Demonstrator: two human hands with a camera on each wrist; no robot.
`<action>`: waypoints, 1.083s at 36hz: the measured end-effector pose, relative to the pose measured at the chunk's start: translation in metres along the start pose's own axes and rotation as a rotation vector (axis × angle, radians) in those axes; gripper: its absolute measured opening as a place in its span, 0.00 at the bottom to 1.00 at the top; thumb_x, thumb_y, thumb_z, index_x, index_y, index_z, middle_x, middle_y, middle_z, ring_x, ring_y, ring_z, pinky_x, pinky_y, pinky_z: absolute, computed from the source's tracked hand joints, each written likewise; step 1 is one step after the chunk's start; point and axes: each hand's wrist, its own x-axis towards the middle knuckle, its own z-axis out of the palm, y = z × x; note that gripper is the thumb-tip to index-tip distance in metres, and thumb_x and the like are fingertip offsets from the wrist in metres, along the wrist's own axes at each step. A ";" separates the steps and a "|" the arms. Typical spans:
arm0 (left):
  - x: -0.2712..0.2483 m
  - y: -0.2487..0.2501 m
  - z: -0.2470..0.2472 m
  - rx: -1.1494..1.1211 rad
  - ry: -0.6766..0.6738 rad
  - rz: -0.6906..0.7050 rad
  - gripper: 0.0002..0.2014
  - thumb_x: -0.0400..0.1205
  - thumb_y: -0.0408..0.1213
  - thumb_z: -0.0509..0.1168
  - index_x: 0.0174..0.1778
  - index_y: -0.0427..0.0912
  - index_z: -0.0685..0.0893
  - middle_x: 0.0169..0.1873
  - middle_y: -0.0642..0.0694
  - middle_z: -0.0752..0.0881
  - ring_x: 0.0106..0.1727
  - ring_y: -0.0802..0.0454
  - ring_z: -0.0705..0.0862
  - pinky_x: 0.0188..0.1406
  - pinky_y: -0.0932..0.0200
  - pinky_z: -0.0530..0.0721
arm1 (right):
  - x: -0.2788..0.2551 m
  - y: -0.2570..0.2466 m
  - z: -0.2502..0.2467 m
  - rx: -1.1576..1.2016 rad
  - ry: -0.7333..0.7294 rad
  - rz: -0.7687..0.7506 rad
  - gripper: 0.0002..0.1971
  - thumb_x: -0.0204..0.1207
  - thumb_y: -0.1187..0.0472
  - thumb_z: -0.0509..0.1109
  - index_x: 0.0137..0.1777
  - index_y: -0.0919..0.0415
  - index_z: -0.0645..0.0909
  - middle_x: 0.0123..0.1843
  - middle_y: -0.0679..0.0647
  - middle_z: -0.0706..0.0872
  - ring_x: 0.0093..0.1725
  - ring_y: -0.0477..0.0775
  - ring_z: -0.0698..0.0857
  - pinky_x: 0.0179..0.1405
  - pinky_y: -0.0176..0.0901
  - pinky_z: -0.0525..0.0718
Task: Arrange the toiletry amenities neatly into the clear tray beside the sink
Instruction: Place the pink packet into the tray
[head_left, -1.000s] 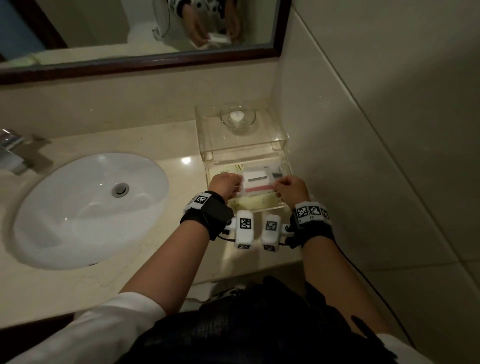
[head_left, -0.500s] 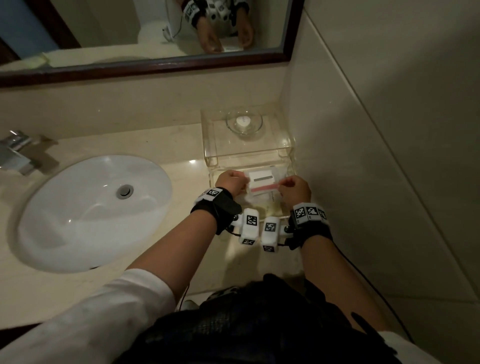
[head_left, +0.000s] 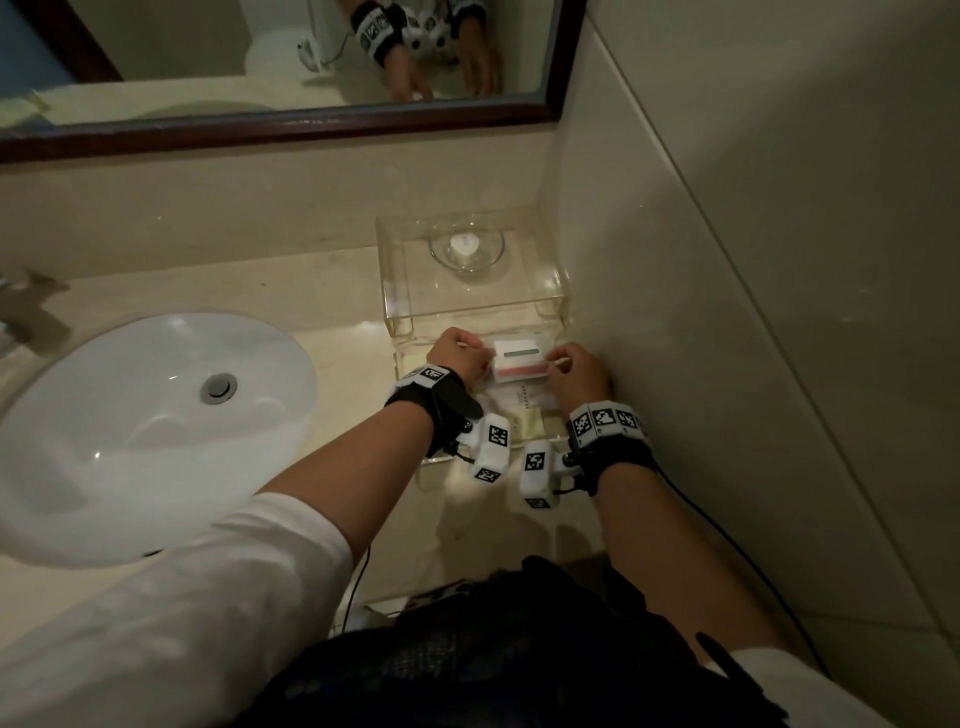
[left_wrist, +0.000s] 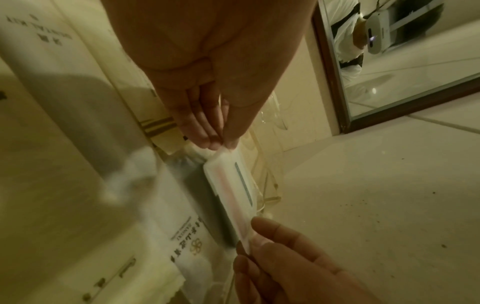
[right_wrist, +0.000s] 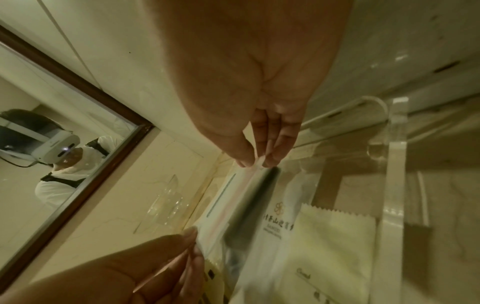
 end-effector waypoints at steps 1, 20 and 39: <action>0.001 -0.001 0.001 0.008 0.003 0.007 0.12 0.71 0.33 0.76 0.32 0.49 0.78 0.34 0.44 0.87 0.36 0.46 0.86 0.43 0.46 0.89 | 0.000 0.001 0.000 -0.005 -0.008 0.002 0.12 0.81 0.67 0.60 0.58 0.60 0.83 0.57 0.60 0.87 0.56 0.59 0.85 0.50 0.42 0.83; 0.012 -0.001 0.003 0.253 -0.161 0.069 0.04 0.76 0.35 0.72 0.45 0.48 0.89 0.42 0.47 0.88 0.44 0.49 0.87 0.56 0.52 0.88 | 0.014 0.008 0.017 -0.215 -0.086 -0.023 0.23 0.79 0.71 0.57 0.27 0.47 0.61 0.51 0.55 0.65 0.45 0.52 0.68 0.46 0.37 0.63; 0.009 0.001 0.000 0.299 -0.090 0.120 0.08 0.76 0.36 0.72 0.51 0.47 0.89 0.48 0.45 0.90 0.43 0.51 0.87 0.49 0.59 0.87 | 0.006 -0.002 0.005 -0.145 -0.111 0.002 0.21 0.80 0.67 0.58 0.73 0.56 0.76 0.72 0.64 0.71 0.68 0.65 0.76 0.73 0.56 0.74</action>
